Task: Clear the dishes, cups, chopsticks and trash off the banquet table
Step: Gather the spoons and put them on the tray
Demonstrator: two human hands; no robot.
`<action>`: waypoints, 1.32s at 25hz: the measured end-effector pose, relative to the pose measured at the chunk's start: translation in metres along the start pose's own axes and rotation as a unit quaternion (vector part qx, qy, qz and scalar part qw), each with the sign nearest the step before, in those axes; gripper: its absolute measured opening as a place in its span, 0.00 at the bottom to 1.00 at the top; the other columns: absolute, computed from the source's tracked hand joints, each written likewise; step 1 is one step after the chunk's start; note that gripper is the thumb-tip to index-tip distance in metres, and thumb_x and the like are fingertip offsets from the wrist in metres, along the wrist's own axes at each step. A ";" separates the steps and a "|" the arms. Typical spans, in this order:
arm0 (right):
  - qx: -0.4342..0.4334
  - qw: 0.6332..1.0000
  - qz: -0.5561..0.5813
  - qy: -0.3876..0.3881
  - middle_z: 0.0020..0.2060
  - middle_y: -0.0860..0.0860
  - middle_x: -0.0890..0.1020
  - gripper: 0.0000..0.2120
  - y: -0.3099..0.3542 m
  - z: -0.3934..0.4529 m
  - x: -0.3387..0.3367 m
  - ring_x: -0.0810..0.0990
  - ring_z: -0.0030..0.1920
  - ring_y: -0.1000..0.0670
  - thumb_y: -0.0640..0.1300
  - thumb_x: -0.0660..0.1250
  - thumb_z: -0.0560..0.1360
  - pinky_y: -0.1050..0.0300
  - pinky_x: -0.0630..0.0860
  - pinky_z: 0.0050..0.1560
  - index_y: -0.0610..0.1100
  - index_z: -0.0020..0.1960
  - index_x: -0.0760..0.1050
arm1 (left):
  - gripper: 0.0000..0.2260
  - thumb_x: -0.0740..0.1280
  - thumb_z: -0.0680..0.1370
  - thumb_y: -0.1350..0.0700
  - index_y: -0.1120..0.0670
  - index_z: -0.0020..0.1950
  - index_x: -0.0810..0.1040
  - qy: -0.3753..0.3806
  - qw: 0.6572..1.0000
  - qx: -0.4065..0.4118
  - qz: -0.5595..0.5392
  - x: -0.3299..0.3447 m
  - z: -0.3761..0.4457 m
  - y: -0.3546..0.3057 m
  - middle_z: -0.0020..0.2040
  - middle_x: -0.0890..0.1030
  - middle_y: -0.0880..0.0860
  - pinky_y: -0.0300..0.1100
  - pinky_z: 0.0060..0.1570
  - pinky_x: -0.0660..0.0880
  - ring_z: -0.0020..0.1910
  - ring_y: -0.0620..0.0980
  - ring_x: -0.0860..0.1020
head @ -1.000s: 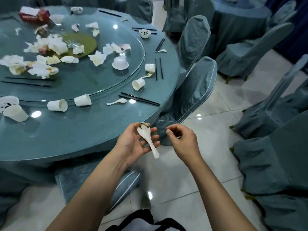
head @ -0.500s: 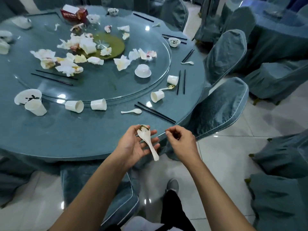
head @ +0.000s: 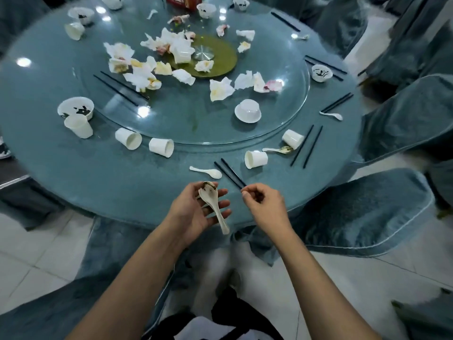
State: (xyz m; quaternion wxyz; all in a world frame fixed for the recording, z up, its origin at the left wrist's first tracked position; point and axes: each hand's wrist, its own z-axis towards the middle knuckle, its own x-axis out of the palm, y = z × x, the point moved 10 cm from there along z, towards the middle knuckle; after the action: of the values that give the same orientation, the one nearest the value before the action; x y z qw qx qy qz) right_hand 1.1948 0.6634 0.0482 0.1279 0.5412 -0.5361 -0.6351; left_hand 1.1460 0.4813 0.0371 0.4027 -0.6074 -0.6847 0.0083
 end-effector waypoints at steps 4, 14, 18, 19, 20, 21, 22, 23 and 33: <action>-0.015 0.998 -0.027 0.050 0.41 0.56 0.84 0.03 -0.007 0.035 0.002 0.82 0.44 0.57 0.47 0.71 0.78 0.59 0.79 0.49 0.50 0.50 0.83 | 0.14 0.60 0.81 0.53 0.60 0.60 0.78 -0.035 0.999 0.021 -0.025 0.000 0.011 0.004 0.59 0.83 0.63 0.53 0.43 0.83 0.45 0.59 0.82; -0.058 0.982 -0.106 0.144 0.38 0.57 0.82 0.03 0.014 0.090 0.071 0.78 0.39 0.60 0.47 0.70 0.77 0.68 0.73 0.41 0.48 0.49 0.82 | 0.15 0.59 0.82 0.52 0.59 0.58 0.79 -0.107 0.991 0.050 -0.064 -0.047 0.029 -0.008 0.57 0.84 0.61 0.53 0.45 0.83 0.45 0.59 0.83; -0.049 0.974 -0.174 0.137 0.45 0.50 0.84 0.06 0.011 0.115 0.100 0.81 0.48 0.48 0.47 0.69 0.77 0.53 0.78 0.52 0.48 0.51 0.81 | 0.14 0.59 0.82 0.52 0.59 0.57 0.80 -0.115 0.990 0.043 -0.074 -0.059 0.042 -0.010 0.57 0.84 0.60 0.53 0.47 0.83 0.45 0.58 0.83; -0.056 0.967 -0.209 0.135 0.48 0.49 0.84 0.07 0.010 0.120 0.108 0.81 0.51 0.46 0.47 0.68 0.77 0.51 0.78 0.54 0.47 0.53 0.81 | 0.15 0.59 0.82 0.52 0.58 0.58 0.79 -0.116 0.989 0.041 -0.076 -0.061 0.045 -0.012 0.57 0.84 0.60 0.53 0.47 0.83 0.45 0.58 0.83; -0.067 0.956 -0.248 0.138 0.51 0.47 0.83 0.09 0.009 0.125 0.116 0.81 0.54 0.45 0.48 0.67 0.78 0.49 0.77 0.56 0.47 0.56 0.80 | 0.15 0.59 0.82 0.52 0.58 0.58 0.79 -0.119 0.989 0.039 -0.078 -0.063 0.048 -0.013 0.57 0.84 0.60 0.53 0.46 0.83 0.45 0.58 0.83; -0.081 0.943 -0.289 0.145 0.53 0.46 0.82 0.11 0.008 0.130 0.126 0.80 0.55 0.44 0.48 0.66 0.79 0.48 0.76 0.58 0.47 0.58 0.80 | 0.15 0.58 0.82 0.52 0.58 0.58 0.79 -0.121 0.989 0.037 -0.081 -0.067 0.052 -0.013 0.57 0.84 0.60 0.53 0.46 0.83 0.45 0.58 0.83; -0.099 0.929 -0.323 0.149 0.54 0.46 0.81 0.12 0.009 0.133 0.134 0.79 0.56 0.43 0.49 0.65 0.79 0.48 0.75 0.59 0.47 0.60 0.79 | 0.15 0.58 0.82 0.52 0.58 0.58 0.79 -0.124 0.988 0.036 -0.083 -0.069 0.054 -0.014 0.57 0.84 0.60 0.53 0.45 0.83 0.46 0.58 0.83; -0.118 0.918 -0.347 0.151 0.55 0.45 0.80 0.13 0.010 0.136 0.142 0.79 0.57 0.42 0.49 0.65 0.79 0.48 0.74 0.59 0.47 0.62 0.78 | 0.15 0.58 0.82 0.52 0.58 0.58 0.79 -0.129 0.987 0.036 -0.085 -0.072 0.057 -0.015 0.57 0.84 0.60 0.53 0.45 0.83 0.45 0.58 0.82; -0.197 0.863 -0.436 0.160 0.59 0.46 0.77 0.13 0.016 0.163 0.202 0.75 0.60 0.42 0.45 0.60 0.82 0.48 0.66 0.60 0.47 0.63 0.77 | 0.14 0.59 0.82 0.52 0.58 0.58 0.79 -0.165 0.981 0.031 -0.096 -0.095 0.066 -0.020 0.54 0.84 0.60 0.53 0.44 0.83 0.42 0.57 0.83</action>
State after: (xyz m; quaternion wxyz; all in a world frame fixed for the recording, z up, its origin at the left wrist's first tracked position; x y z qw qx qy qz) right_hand 0.9764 0.5957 -0.0760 0.0261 0.7776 -0.0811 -0.6230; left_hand 1.0867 0.4285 -0.0490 0.3014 -0.5163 -0.7964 0.0909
